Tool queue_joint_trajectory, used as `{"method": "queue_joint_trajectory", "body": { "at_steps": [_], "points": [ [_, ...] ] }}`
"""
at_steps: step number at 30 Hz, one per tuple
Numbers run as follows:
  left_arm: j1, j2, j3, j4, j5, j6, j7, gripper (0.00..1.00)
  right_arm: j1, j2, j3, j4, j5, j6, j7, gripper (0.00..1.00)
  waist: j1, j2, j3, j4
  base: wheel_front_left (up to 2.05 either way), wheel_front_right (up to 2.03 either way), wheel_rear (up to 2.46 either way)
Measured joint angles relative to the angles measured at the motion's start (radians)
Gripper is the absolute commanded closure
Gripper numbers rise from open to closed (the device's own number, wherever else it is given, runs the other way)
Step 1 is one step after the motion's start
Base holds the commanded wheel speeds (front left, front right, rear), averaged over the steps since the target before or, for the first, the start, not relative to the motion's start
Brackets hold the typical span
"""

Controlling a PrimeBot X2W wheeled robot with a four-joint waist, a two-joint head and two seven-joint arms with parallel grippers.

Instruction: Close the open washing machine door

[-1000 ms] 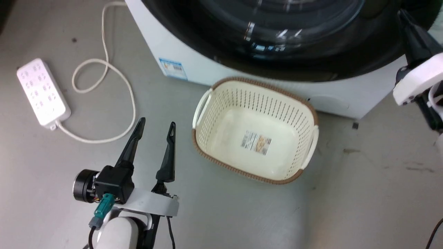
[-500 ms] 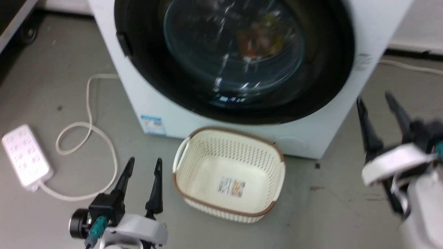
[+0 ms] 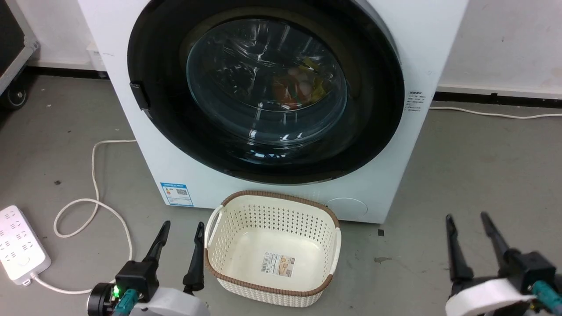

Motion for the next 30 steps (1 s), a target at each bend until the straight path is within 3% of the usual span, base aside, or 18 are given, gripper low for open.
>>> {"method": "queue_joint_trajectory", "body": {
  "at_steps": [11, 12, 30],
  "points": [
    [0.01, 0.0, -0.004, 0.001, 0.008, -0.007, 0.0, 0.0, 0.023, 0.004, 0.023, 0.006, 0.027, 0.0, 0.0, 0.0, 0.0001, 0.0, -0.009, 0.012, 0.0, 0.0, 0.0],
    [0.01, 0.0, -0.006, 0.0, 0.009, -0.007, 0.0, 1.0, 0.023, 0.004, 0.023, 0.006, 0.027, 0.0, 0.0, 1.0, 0.0002, 0.0, -0.008, 0.013, 0.0, 0.0, 0.0],
    [0.009, 0.0, -0.003, -0.013, 0.009, 0.003, 0.023, 1.0, 0.023, 0.004, 0.029, -0.004, 0.025, 0.0, 0.025, 1.0, 0.0002, 0.0, -0.006, 0.012, 0.0, 0.0, 0.0]
  ]
}}
